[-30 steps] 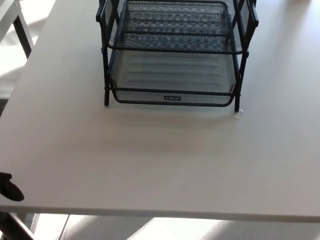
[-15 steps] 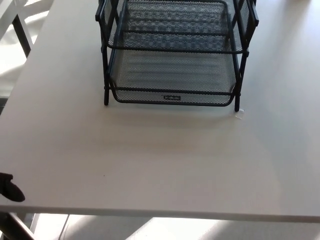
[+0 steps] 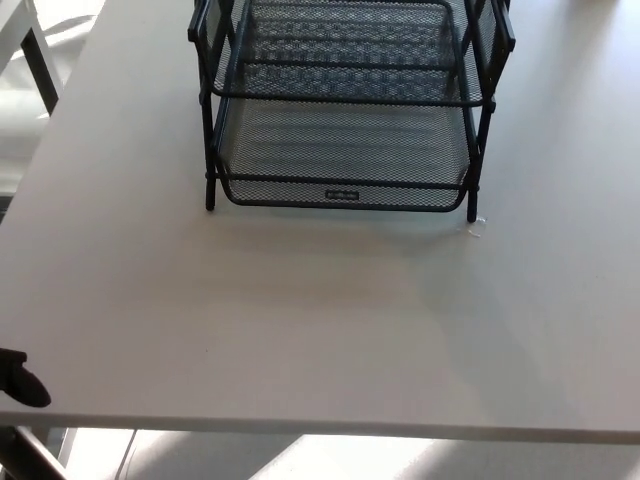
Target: The robot uses its right hand to grab the drawer kept on the middle of the desk and pull it out towards the robot
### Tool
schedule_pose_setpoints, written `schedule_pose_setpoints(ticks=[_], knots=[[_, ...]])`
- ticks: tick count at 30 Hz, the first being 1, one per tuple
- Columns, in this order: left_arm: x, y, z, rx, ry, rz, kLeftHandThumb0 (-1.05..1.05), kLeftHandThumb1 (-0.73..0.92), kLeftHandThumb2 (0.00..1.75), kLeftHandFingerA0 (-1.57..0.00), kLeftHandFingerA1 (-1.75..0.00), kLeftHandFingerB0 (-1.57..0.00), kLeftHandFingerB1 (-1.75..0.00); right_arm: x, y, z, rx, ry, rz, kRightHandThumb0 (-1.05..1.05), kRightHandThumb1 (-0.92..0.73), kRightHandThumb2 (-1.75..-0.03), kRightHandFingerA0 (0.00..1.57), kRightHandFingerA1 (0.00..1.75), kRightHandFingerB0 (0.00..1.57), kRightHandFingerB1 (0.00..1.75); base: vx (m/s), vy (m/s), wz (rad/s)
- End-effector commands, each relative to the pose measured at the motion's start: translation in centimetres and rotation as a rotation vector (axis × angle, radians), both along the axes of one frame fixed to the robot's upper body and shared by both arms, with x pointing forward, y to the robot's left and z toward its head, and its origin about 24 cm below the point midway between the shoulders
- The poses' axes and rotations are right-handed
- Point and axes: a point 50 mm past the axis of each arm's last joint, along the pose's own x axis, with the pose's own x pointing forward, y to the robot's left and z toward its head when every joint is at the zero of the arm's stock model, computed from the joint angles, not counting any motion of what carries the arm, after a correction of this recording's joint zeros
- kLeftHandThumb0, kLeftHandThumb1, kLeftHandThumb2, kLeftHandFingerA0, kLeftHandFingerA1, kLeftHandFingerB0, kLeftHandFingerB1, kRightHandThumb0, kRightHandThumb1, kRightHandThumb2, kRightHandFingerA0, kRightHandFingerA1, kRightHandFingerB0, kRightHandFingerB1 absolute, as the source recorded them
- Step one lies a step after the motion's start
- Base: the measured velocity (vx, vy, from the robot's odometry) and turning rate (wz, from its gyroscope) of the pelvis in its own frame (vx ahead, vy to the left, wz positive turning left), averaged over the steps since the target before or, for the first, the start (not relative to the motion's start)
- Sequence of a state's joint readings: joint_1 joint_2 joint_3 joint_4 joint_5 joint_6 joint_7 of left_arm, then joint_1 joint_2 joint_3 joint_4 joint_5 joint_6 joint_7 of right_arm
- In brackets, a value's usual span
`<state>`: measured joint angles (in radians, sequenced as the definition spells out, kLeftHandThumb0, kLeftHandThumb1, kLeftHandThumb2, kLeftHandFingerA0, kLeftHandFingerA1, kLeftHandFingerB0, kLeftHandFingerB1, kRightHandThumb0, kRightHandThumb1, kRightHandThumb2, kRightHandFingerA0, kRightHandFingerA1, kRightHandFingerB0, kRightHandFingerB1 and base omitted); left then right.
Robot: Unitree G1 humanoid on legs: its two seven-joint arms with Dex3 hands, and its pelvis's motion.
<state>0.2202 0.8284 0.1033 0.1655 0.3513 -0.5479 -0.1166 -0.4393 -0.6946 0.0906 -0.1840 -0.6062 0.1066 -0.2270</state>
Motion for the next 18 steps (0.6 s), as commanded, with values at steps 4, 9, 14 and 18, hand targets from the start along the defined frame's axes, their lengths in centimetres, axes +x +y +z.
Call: schedule_pose_setpoints(ticks=[4, 9, 14, 18], knots=[[0.0, 0.2, 0.1, 0.019, 0.009, -0.003, -0.29, 0.58, 0.57, -0.77, -0.84, -0.82, -0.58, 1.6, 5.2, -0.2, -0.054, 0.074, 0.144, -0.76, -0.49, -0.86, 0.12, 0.52, 0.07, 0.45, 0.0, 0.0, 0.02], [0.1, 0.2, 0.1, 0.02, 0.004, -0.006, -0.3, 0.58, 0.58, -0.78, -0.86, -0.82, -0.6, 2.2, 7.9, -0.8, -0.064, 0.096, 0.236, -0.39, -0.29, -0.92, 0.02, 0.53, 0.0, 0.5, 0.0, 0.0, 0.0], [0.0, 0.1, 0.0, 0.011, 0.001, -0.003, -0.3, 0.58, 0.57, -0.77, -0.85, -0.82, -0.59, 2.7, 11.1, -2.3, -0.097, 0.145, 0.316, -0.4, -0.27, -0.92, 0.02, 0.53, 0.0, 0.5, 0.0, 0.0, 0.0], [0.0, 0.1, 0.0, 0.014, -0.002, 0.001, -0.3, 0.57, 0.57, -0.78, -0.85, -0.82, -0.59, 3.0, 11.8, -2.8, -0.137, 0.13, 0.316, -0.41, -0.26, -0.93, 0.02, 0.53, 0.0, 0.51, 0.0, 0.0, 0.0]])
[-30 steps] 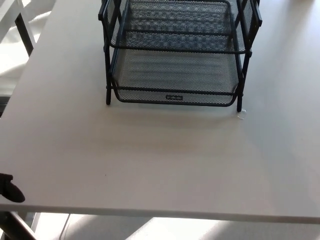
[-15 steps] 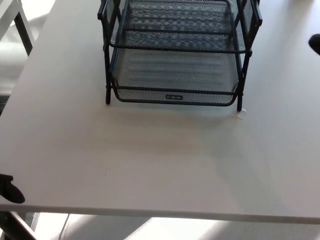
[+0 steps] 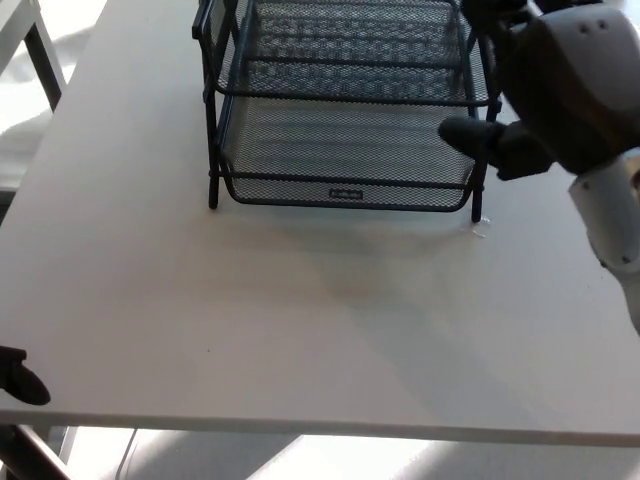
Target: The robot uses its right hand to grab the drawer kept on the middle of the desk and pull it out towards the robot
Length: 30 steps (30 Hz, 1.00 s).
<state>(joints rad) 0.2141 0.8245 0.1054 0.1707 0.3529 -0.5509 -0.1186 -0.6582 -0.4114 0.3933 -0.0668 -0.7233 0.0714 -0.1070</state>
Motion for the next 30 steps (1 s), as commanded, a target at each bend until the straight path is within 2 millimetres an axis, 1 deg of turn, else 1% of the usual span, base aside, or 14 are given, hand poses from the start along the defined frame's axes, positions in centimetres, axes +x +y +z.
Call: schedule_pose_setpoints(ticks=[1, 8, 9, 13, 15, 16, 19, 22, 25, 26, 27, 28, 29, 30], knots=[[-0.1, 0.0, 0.1, 0.022, 0.004, 0.0, -0.3, 0.58, 0.58, -0.76, -0.83, -0.81, -0.57, 0.4, 1.3, -0.5, -0.081, -0.013, 0.027, -0.41, -0.24, -0.92, 0.02, 0.53, 0.0, 0.5, 0.0, 0.0, 0.0], [0.1, 0.0, 0.2, 0.021, 0.005, 0.0, -0.29, 0.57, 0.57, -0.77, -0.87, -0.82, -0.59, 1.8, 2.1, -1.7, -0.122, 0.029, 0.02, -0.4, -0.18, -0.88, 0.02, 0.53, 0.0, 0.5, 0.0, 0.0, 0.0], [0.1, 0.0, 0.2, 0.019, -0.001, -0.004, -0.28, 0.56, 0.57, -0.8, -0.88, -0.84, -0.59, 2.0, 2.1, -1.9, -0.123, 0.035, 0.018, -0.4, -0.18, -0.87, 0.02, 0.53, 0.0, 0.5, 0.0, 0.0, 0.0], [0.1, 0.0, 0.1, 0.012, -0.003, -0.003, -0.29, 0.57, 0.57, -0.78, -0.87, -0.83, -0.6, 3.7, 1.8, -2.7, -0.145, 0.049, -0.055, -0.4, -0.22, -0.88, 0.02, 0.53, 0.0, 0.5, 0.0, 0.0, 0.0], [0.1, 0.0, 0.1, 0.013, -0.002, -0.004, -0.29, 0.57, 0.58, -0.78, -0.86, -0.83, -0.59, 4.1, 1.8, -2.8, -0.132, 0.057, -0.061, -0.39, -0.23, -0.88, 0.02, 0.53, 0.0, 0.5, 0.0, 0.0, 0.0], [0.1, 0.0, 0.1, 0.019, -0.004, -0.009, -0.29, 0.57, 0.58, -0.78, -0.87, -0.82, -0.59, 4.5, 1.8, -2.9, -0.127, 0.046, -0.067, -0.72, -0.52, -0.57, 0.12, 0.44, 0.16, 0.34, 0.0, 0.0, 0.0], [0.1, 0.0, 0.2, 0.025, -0.001, -0.01, -0.3, 0.58, 0.58, -0.77, -0.86, -0.81, -0.6, 5.4, 1.6, -3.3, -0.13, -0.001, -0.114, -0.7, -0.49, -0.56, 0.18, 0.46, 0.23, 0.35, 0.0, 0.0, 0.0], [0.1, -0.1, 0.2, 0.026, -0.002, -0.016, -0.28, 0.57, 0.57, -0.78, -0.88, -0.82, -0.6, 6.4, 1.3, -3.7, -0.142, -0.076, -0.168, -0.64, -0.5, -0.56, 0.25, 0.49, 0.27, 0.37, 0.0, 0.0, 0.0], [-0.1, -0.2, -0.2, 0.009, 0.015, -0.009, -0.29, 0.57, 0.57, -0.78, -0.85, -0.83, -0.59, 6.6, 0.8, -4.3, -0.144, -0.109, -0.179, -0.58, -0.53, -0.56, 0.3, 0.52, 0.32, 0.39, 0.0, 0.0, 0.0], [-0.1, -0.2, -0.2, 0.009, 0.014, -0.008, -0.29, 0.57, 0.57, -0.78, -0.85, -0.83, -0.59, 6.7, 0.8, -4.3, -0.158, -0.118, -0.182, -0.6, -0.42, -0.79, 0.28, 0.59, 0.26, 0.5, 0.0, 0.0, 0.0], [-0.1, -0.2, -0.2, 0.009, 0.014, -0.008, -0.29, 0.57, 0.57, -0.78, -0.85, -0.83, -0.59, 6.8, 0.7, -4.3, -0.164, -0.123, -0.184, -0.6, -0.42, -0.79, 0.28, 0.59, 0.26, 0.5, 0.0, 0.0, 0.0], [-0.1, -0.2, -0.2, 0.004, 0.008, -0.01, -0.29, 0.56, 0.57, -0.79, -0.87, -0.84, -0.59, 6.9, 0.6, -4.3, -0.177, -0.157, -0.19, -0.6, -0.42, -0.82, 0.35, 0.64, 0.3, 0.54, 0.0, 0.0, 0.0], [0.0, -0.3, -0.2, 0.004, 0.006, -0.011, -0.29, 0.56, 0.57, -0.79, -0.87, -0.83, -0.59, 7.0, 0.5, -4.3, -0.186, -0.173, -0.195, -0.59, -0.56, -0.57, 0.4, 0.63, 0.35, 0.47, 0.0, 0.0, 0.0], [-0.1, -0.3, -0.2, 0.004, 0.008, -0.01, -0.29, 0.57, 0.57, -0.78, -0.86, -0.84, -0.59, 7.1, 0.4, -4.3, -0.194, -0.182, -0.197, -0.63, -0.44, -0.84, 0.43, 0.69, 0.31, 0.56, 0.0, 0.0, 0.0]])
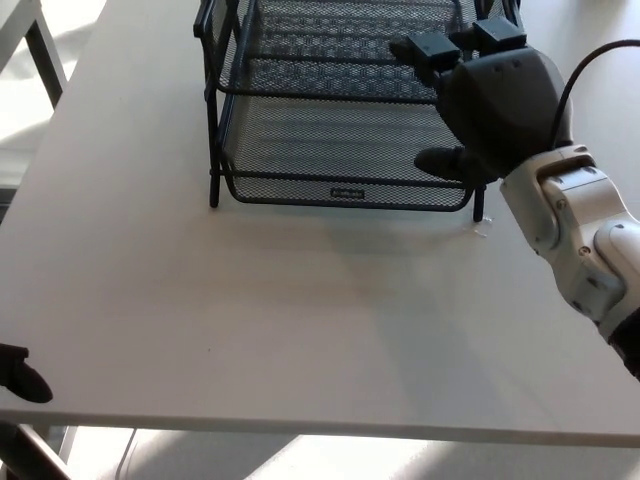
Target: The robot uses its right hand to grab the drawer kept on the middle of the desk and pull it out towards the robot
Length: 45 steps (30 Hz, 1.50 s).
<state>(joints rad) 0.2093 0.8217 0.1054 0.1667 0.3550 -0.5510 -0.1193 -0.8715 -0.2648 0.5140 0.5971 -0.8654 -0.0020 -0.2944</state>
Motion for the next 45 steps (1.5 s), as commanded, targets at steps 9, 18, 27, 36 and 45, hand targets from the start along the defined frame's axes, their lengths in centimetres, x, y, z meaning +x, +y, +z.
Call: schedule_pose_setpoints(ticks=[9, 18, 27, 36, 45], knots=[[-0.2, -0.2, -0.2, 0.008, 0.008, -0.018, -0.29, 0.57, 0.57, -0.79, -0.92, -0.83, -0.62, 1.2, -1.1, 0.4, -0.172, -0.329, 0.081, -0.35, -0.5, -0.53, 0.81, 0.94, 0.51, 0.52, 0.0, 0.0, 0.0], [-0.1, -0.1, 0.0, 0.02, 0.009, -0.017, -0.29, 0.57, 0.57, -0.77, -0.85, -0.83, -0.59, 0.9, -2.0, 0.2, -0.181, -0.389, 0.146, -0.45, -0.54, -0.59, 0.85, 1.29, 0.93, 0.6, 0.0, 0.0, 0.0], [0.1, -0.1, 0.2, 0.026, 0.002, -0.015, -0.3, 0.57, 0.57, -0.78, -0.87, -0.83, -0.6, 0.9, -1.9, 0.2, -0.187, -0.439, 0.15, -0.45, -0.55, -0.57, 0.81, 1.53, 0.93, 0.7, 0.0, 0.0, 0.0], [0.1, -0.1, 0.2, 0.019, 0.003, -0.02, -0.29, 0.58, 0.57, -0.78, -0.86, -0.82, -0.6, 0.9, -2.0, 0.0, -0.152, -0.458, 0.155, -0.46, -0.53, -0.56, 0.83, 1.56, 0.96, 0.66, 0.0, 0.0, 0.0], [0.1, -0.1, 0.1, 0.014, -0.001, -0.015, -0.29, 0.57, 0.57, -0.79, -0.87, -0.83, -0.59, 0.6, -2.3, -0.4, -0.097, -0.472, 0.14, -0.42, -0.52, -0.56, 0.85, 1.56, 0.94, 0.67, 0.0, 0.0, 0.0]])
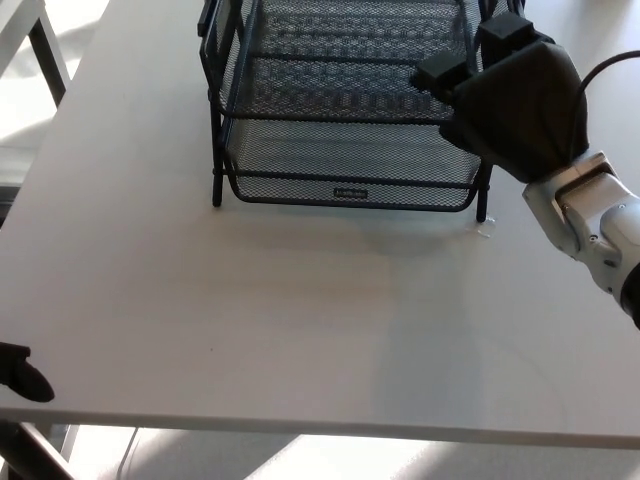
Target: The robot uses its right hand to grab the drawer kept on the middle of the desk and pull it out towards the robot
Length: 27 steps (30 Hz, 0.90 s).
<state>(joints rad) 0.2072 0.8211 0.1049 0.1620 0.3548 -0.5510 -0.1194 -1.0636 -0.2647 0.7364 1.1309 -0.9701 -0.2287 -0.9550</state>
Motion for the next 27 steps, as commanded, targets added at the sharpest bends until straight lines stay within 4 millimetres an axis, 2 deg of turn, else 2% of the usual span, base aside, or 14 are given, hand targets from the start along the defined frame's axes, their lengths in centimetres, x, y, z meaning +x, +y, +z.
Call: schedule_pose_setpoints(ticks=[1, 10, 17, 23, 27], knots=[[0.1, 0.1, 0.1, 0.022, 0.007, -0.009, -0.3, 0.58, 0.58, -0.78, -0.87, -0.82, -0.59, -0.4, -0.5, 0.8, 0.035, -0.098, 0.042, -0.42, -0.53, -0.56, 0.87, 1.53, 0.94, 0.67, 0.0, 0.0, 0.0], [0.0, 0.0, 0.1, 0.027, 0.011, -0.012, -0.29, 0.57, 0.57, -0.78, -0.86, -0.82, -0.59, -1.4, -0.9, 0.0, 0.071, -0.12, 0.064, -0.46, -0.53, -0.56, 0.85, 1.61, 0.93, 0.66, 0.0, 0.0, 0.0], [0.0, 0.1, 0.1, 0.012, -0.001, -0.018, -0.28, 0.56, 0.56, -0.8, -0.89, -0.84, -0.6, -3.5, -1.3, -1.0, 0.112, -0.181, 0.107, -0.46, -0.5, -0.55, 0.9, 1.57, 0.97, 0.66, 0.0, 0.0, 0.0], [0.1, 0.2, 0.1, 0.026, 0.012, -0.012, -0.3, 0.57, 0.57, -0.77, -0.85, -0.82, -0.6, -5.3, -2.0, -1.8, 0.119, -0.152, 0.126, -0.43, -0.52, -0.56, 0.88, 1.53, 0.94, 0.65, 0.0, 0.0, 0.0], [0.1, 0.2, 0.1, 0.028, 0.022, -0.011, -0.31, 0.58, 0.58, -0.77, -0.86, -0.82, -0.6, -6.8, -2.5, -2.7, 0.131, -0.177, 0.137, -0.43, -0.52, -0.56, 0.93, 1.48, 0.96, 0.65, 0.0, 0.0, 0.0]])
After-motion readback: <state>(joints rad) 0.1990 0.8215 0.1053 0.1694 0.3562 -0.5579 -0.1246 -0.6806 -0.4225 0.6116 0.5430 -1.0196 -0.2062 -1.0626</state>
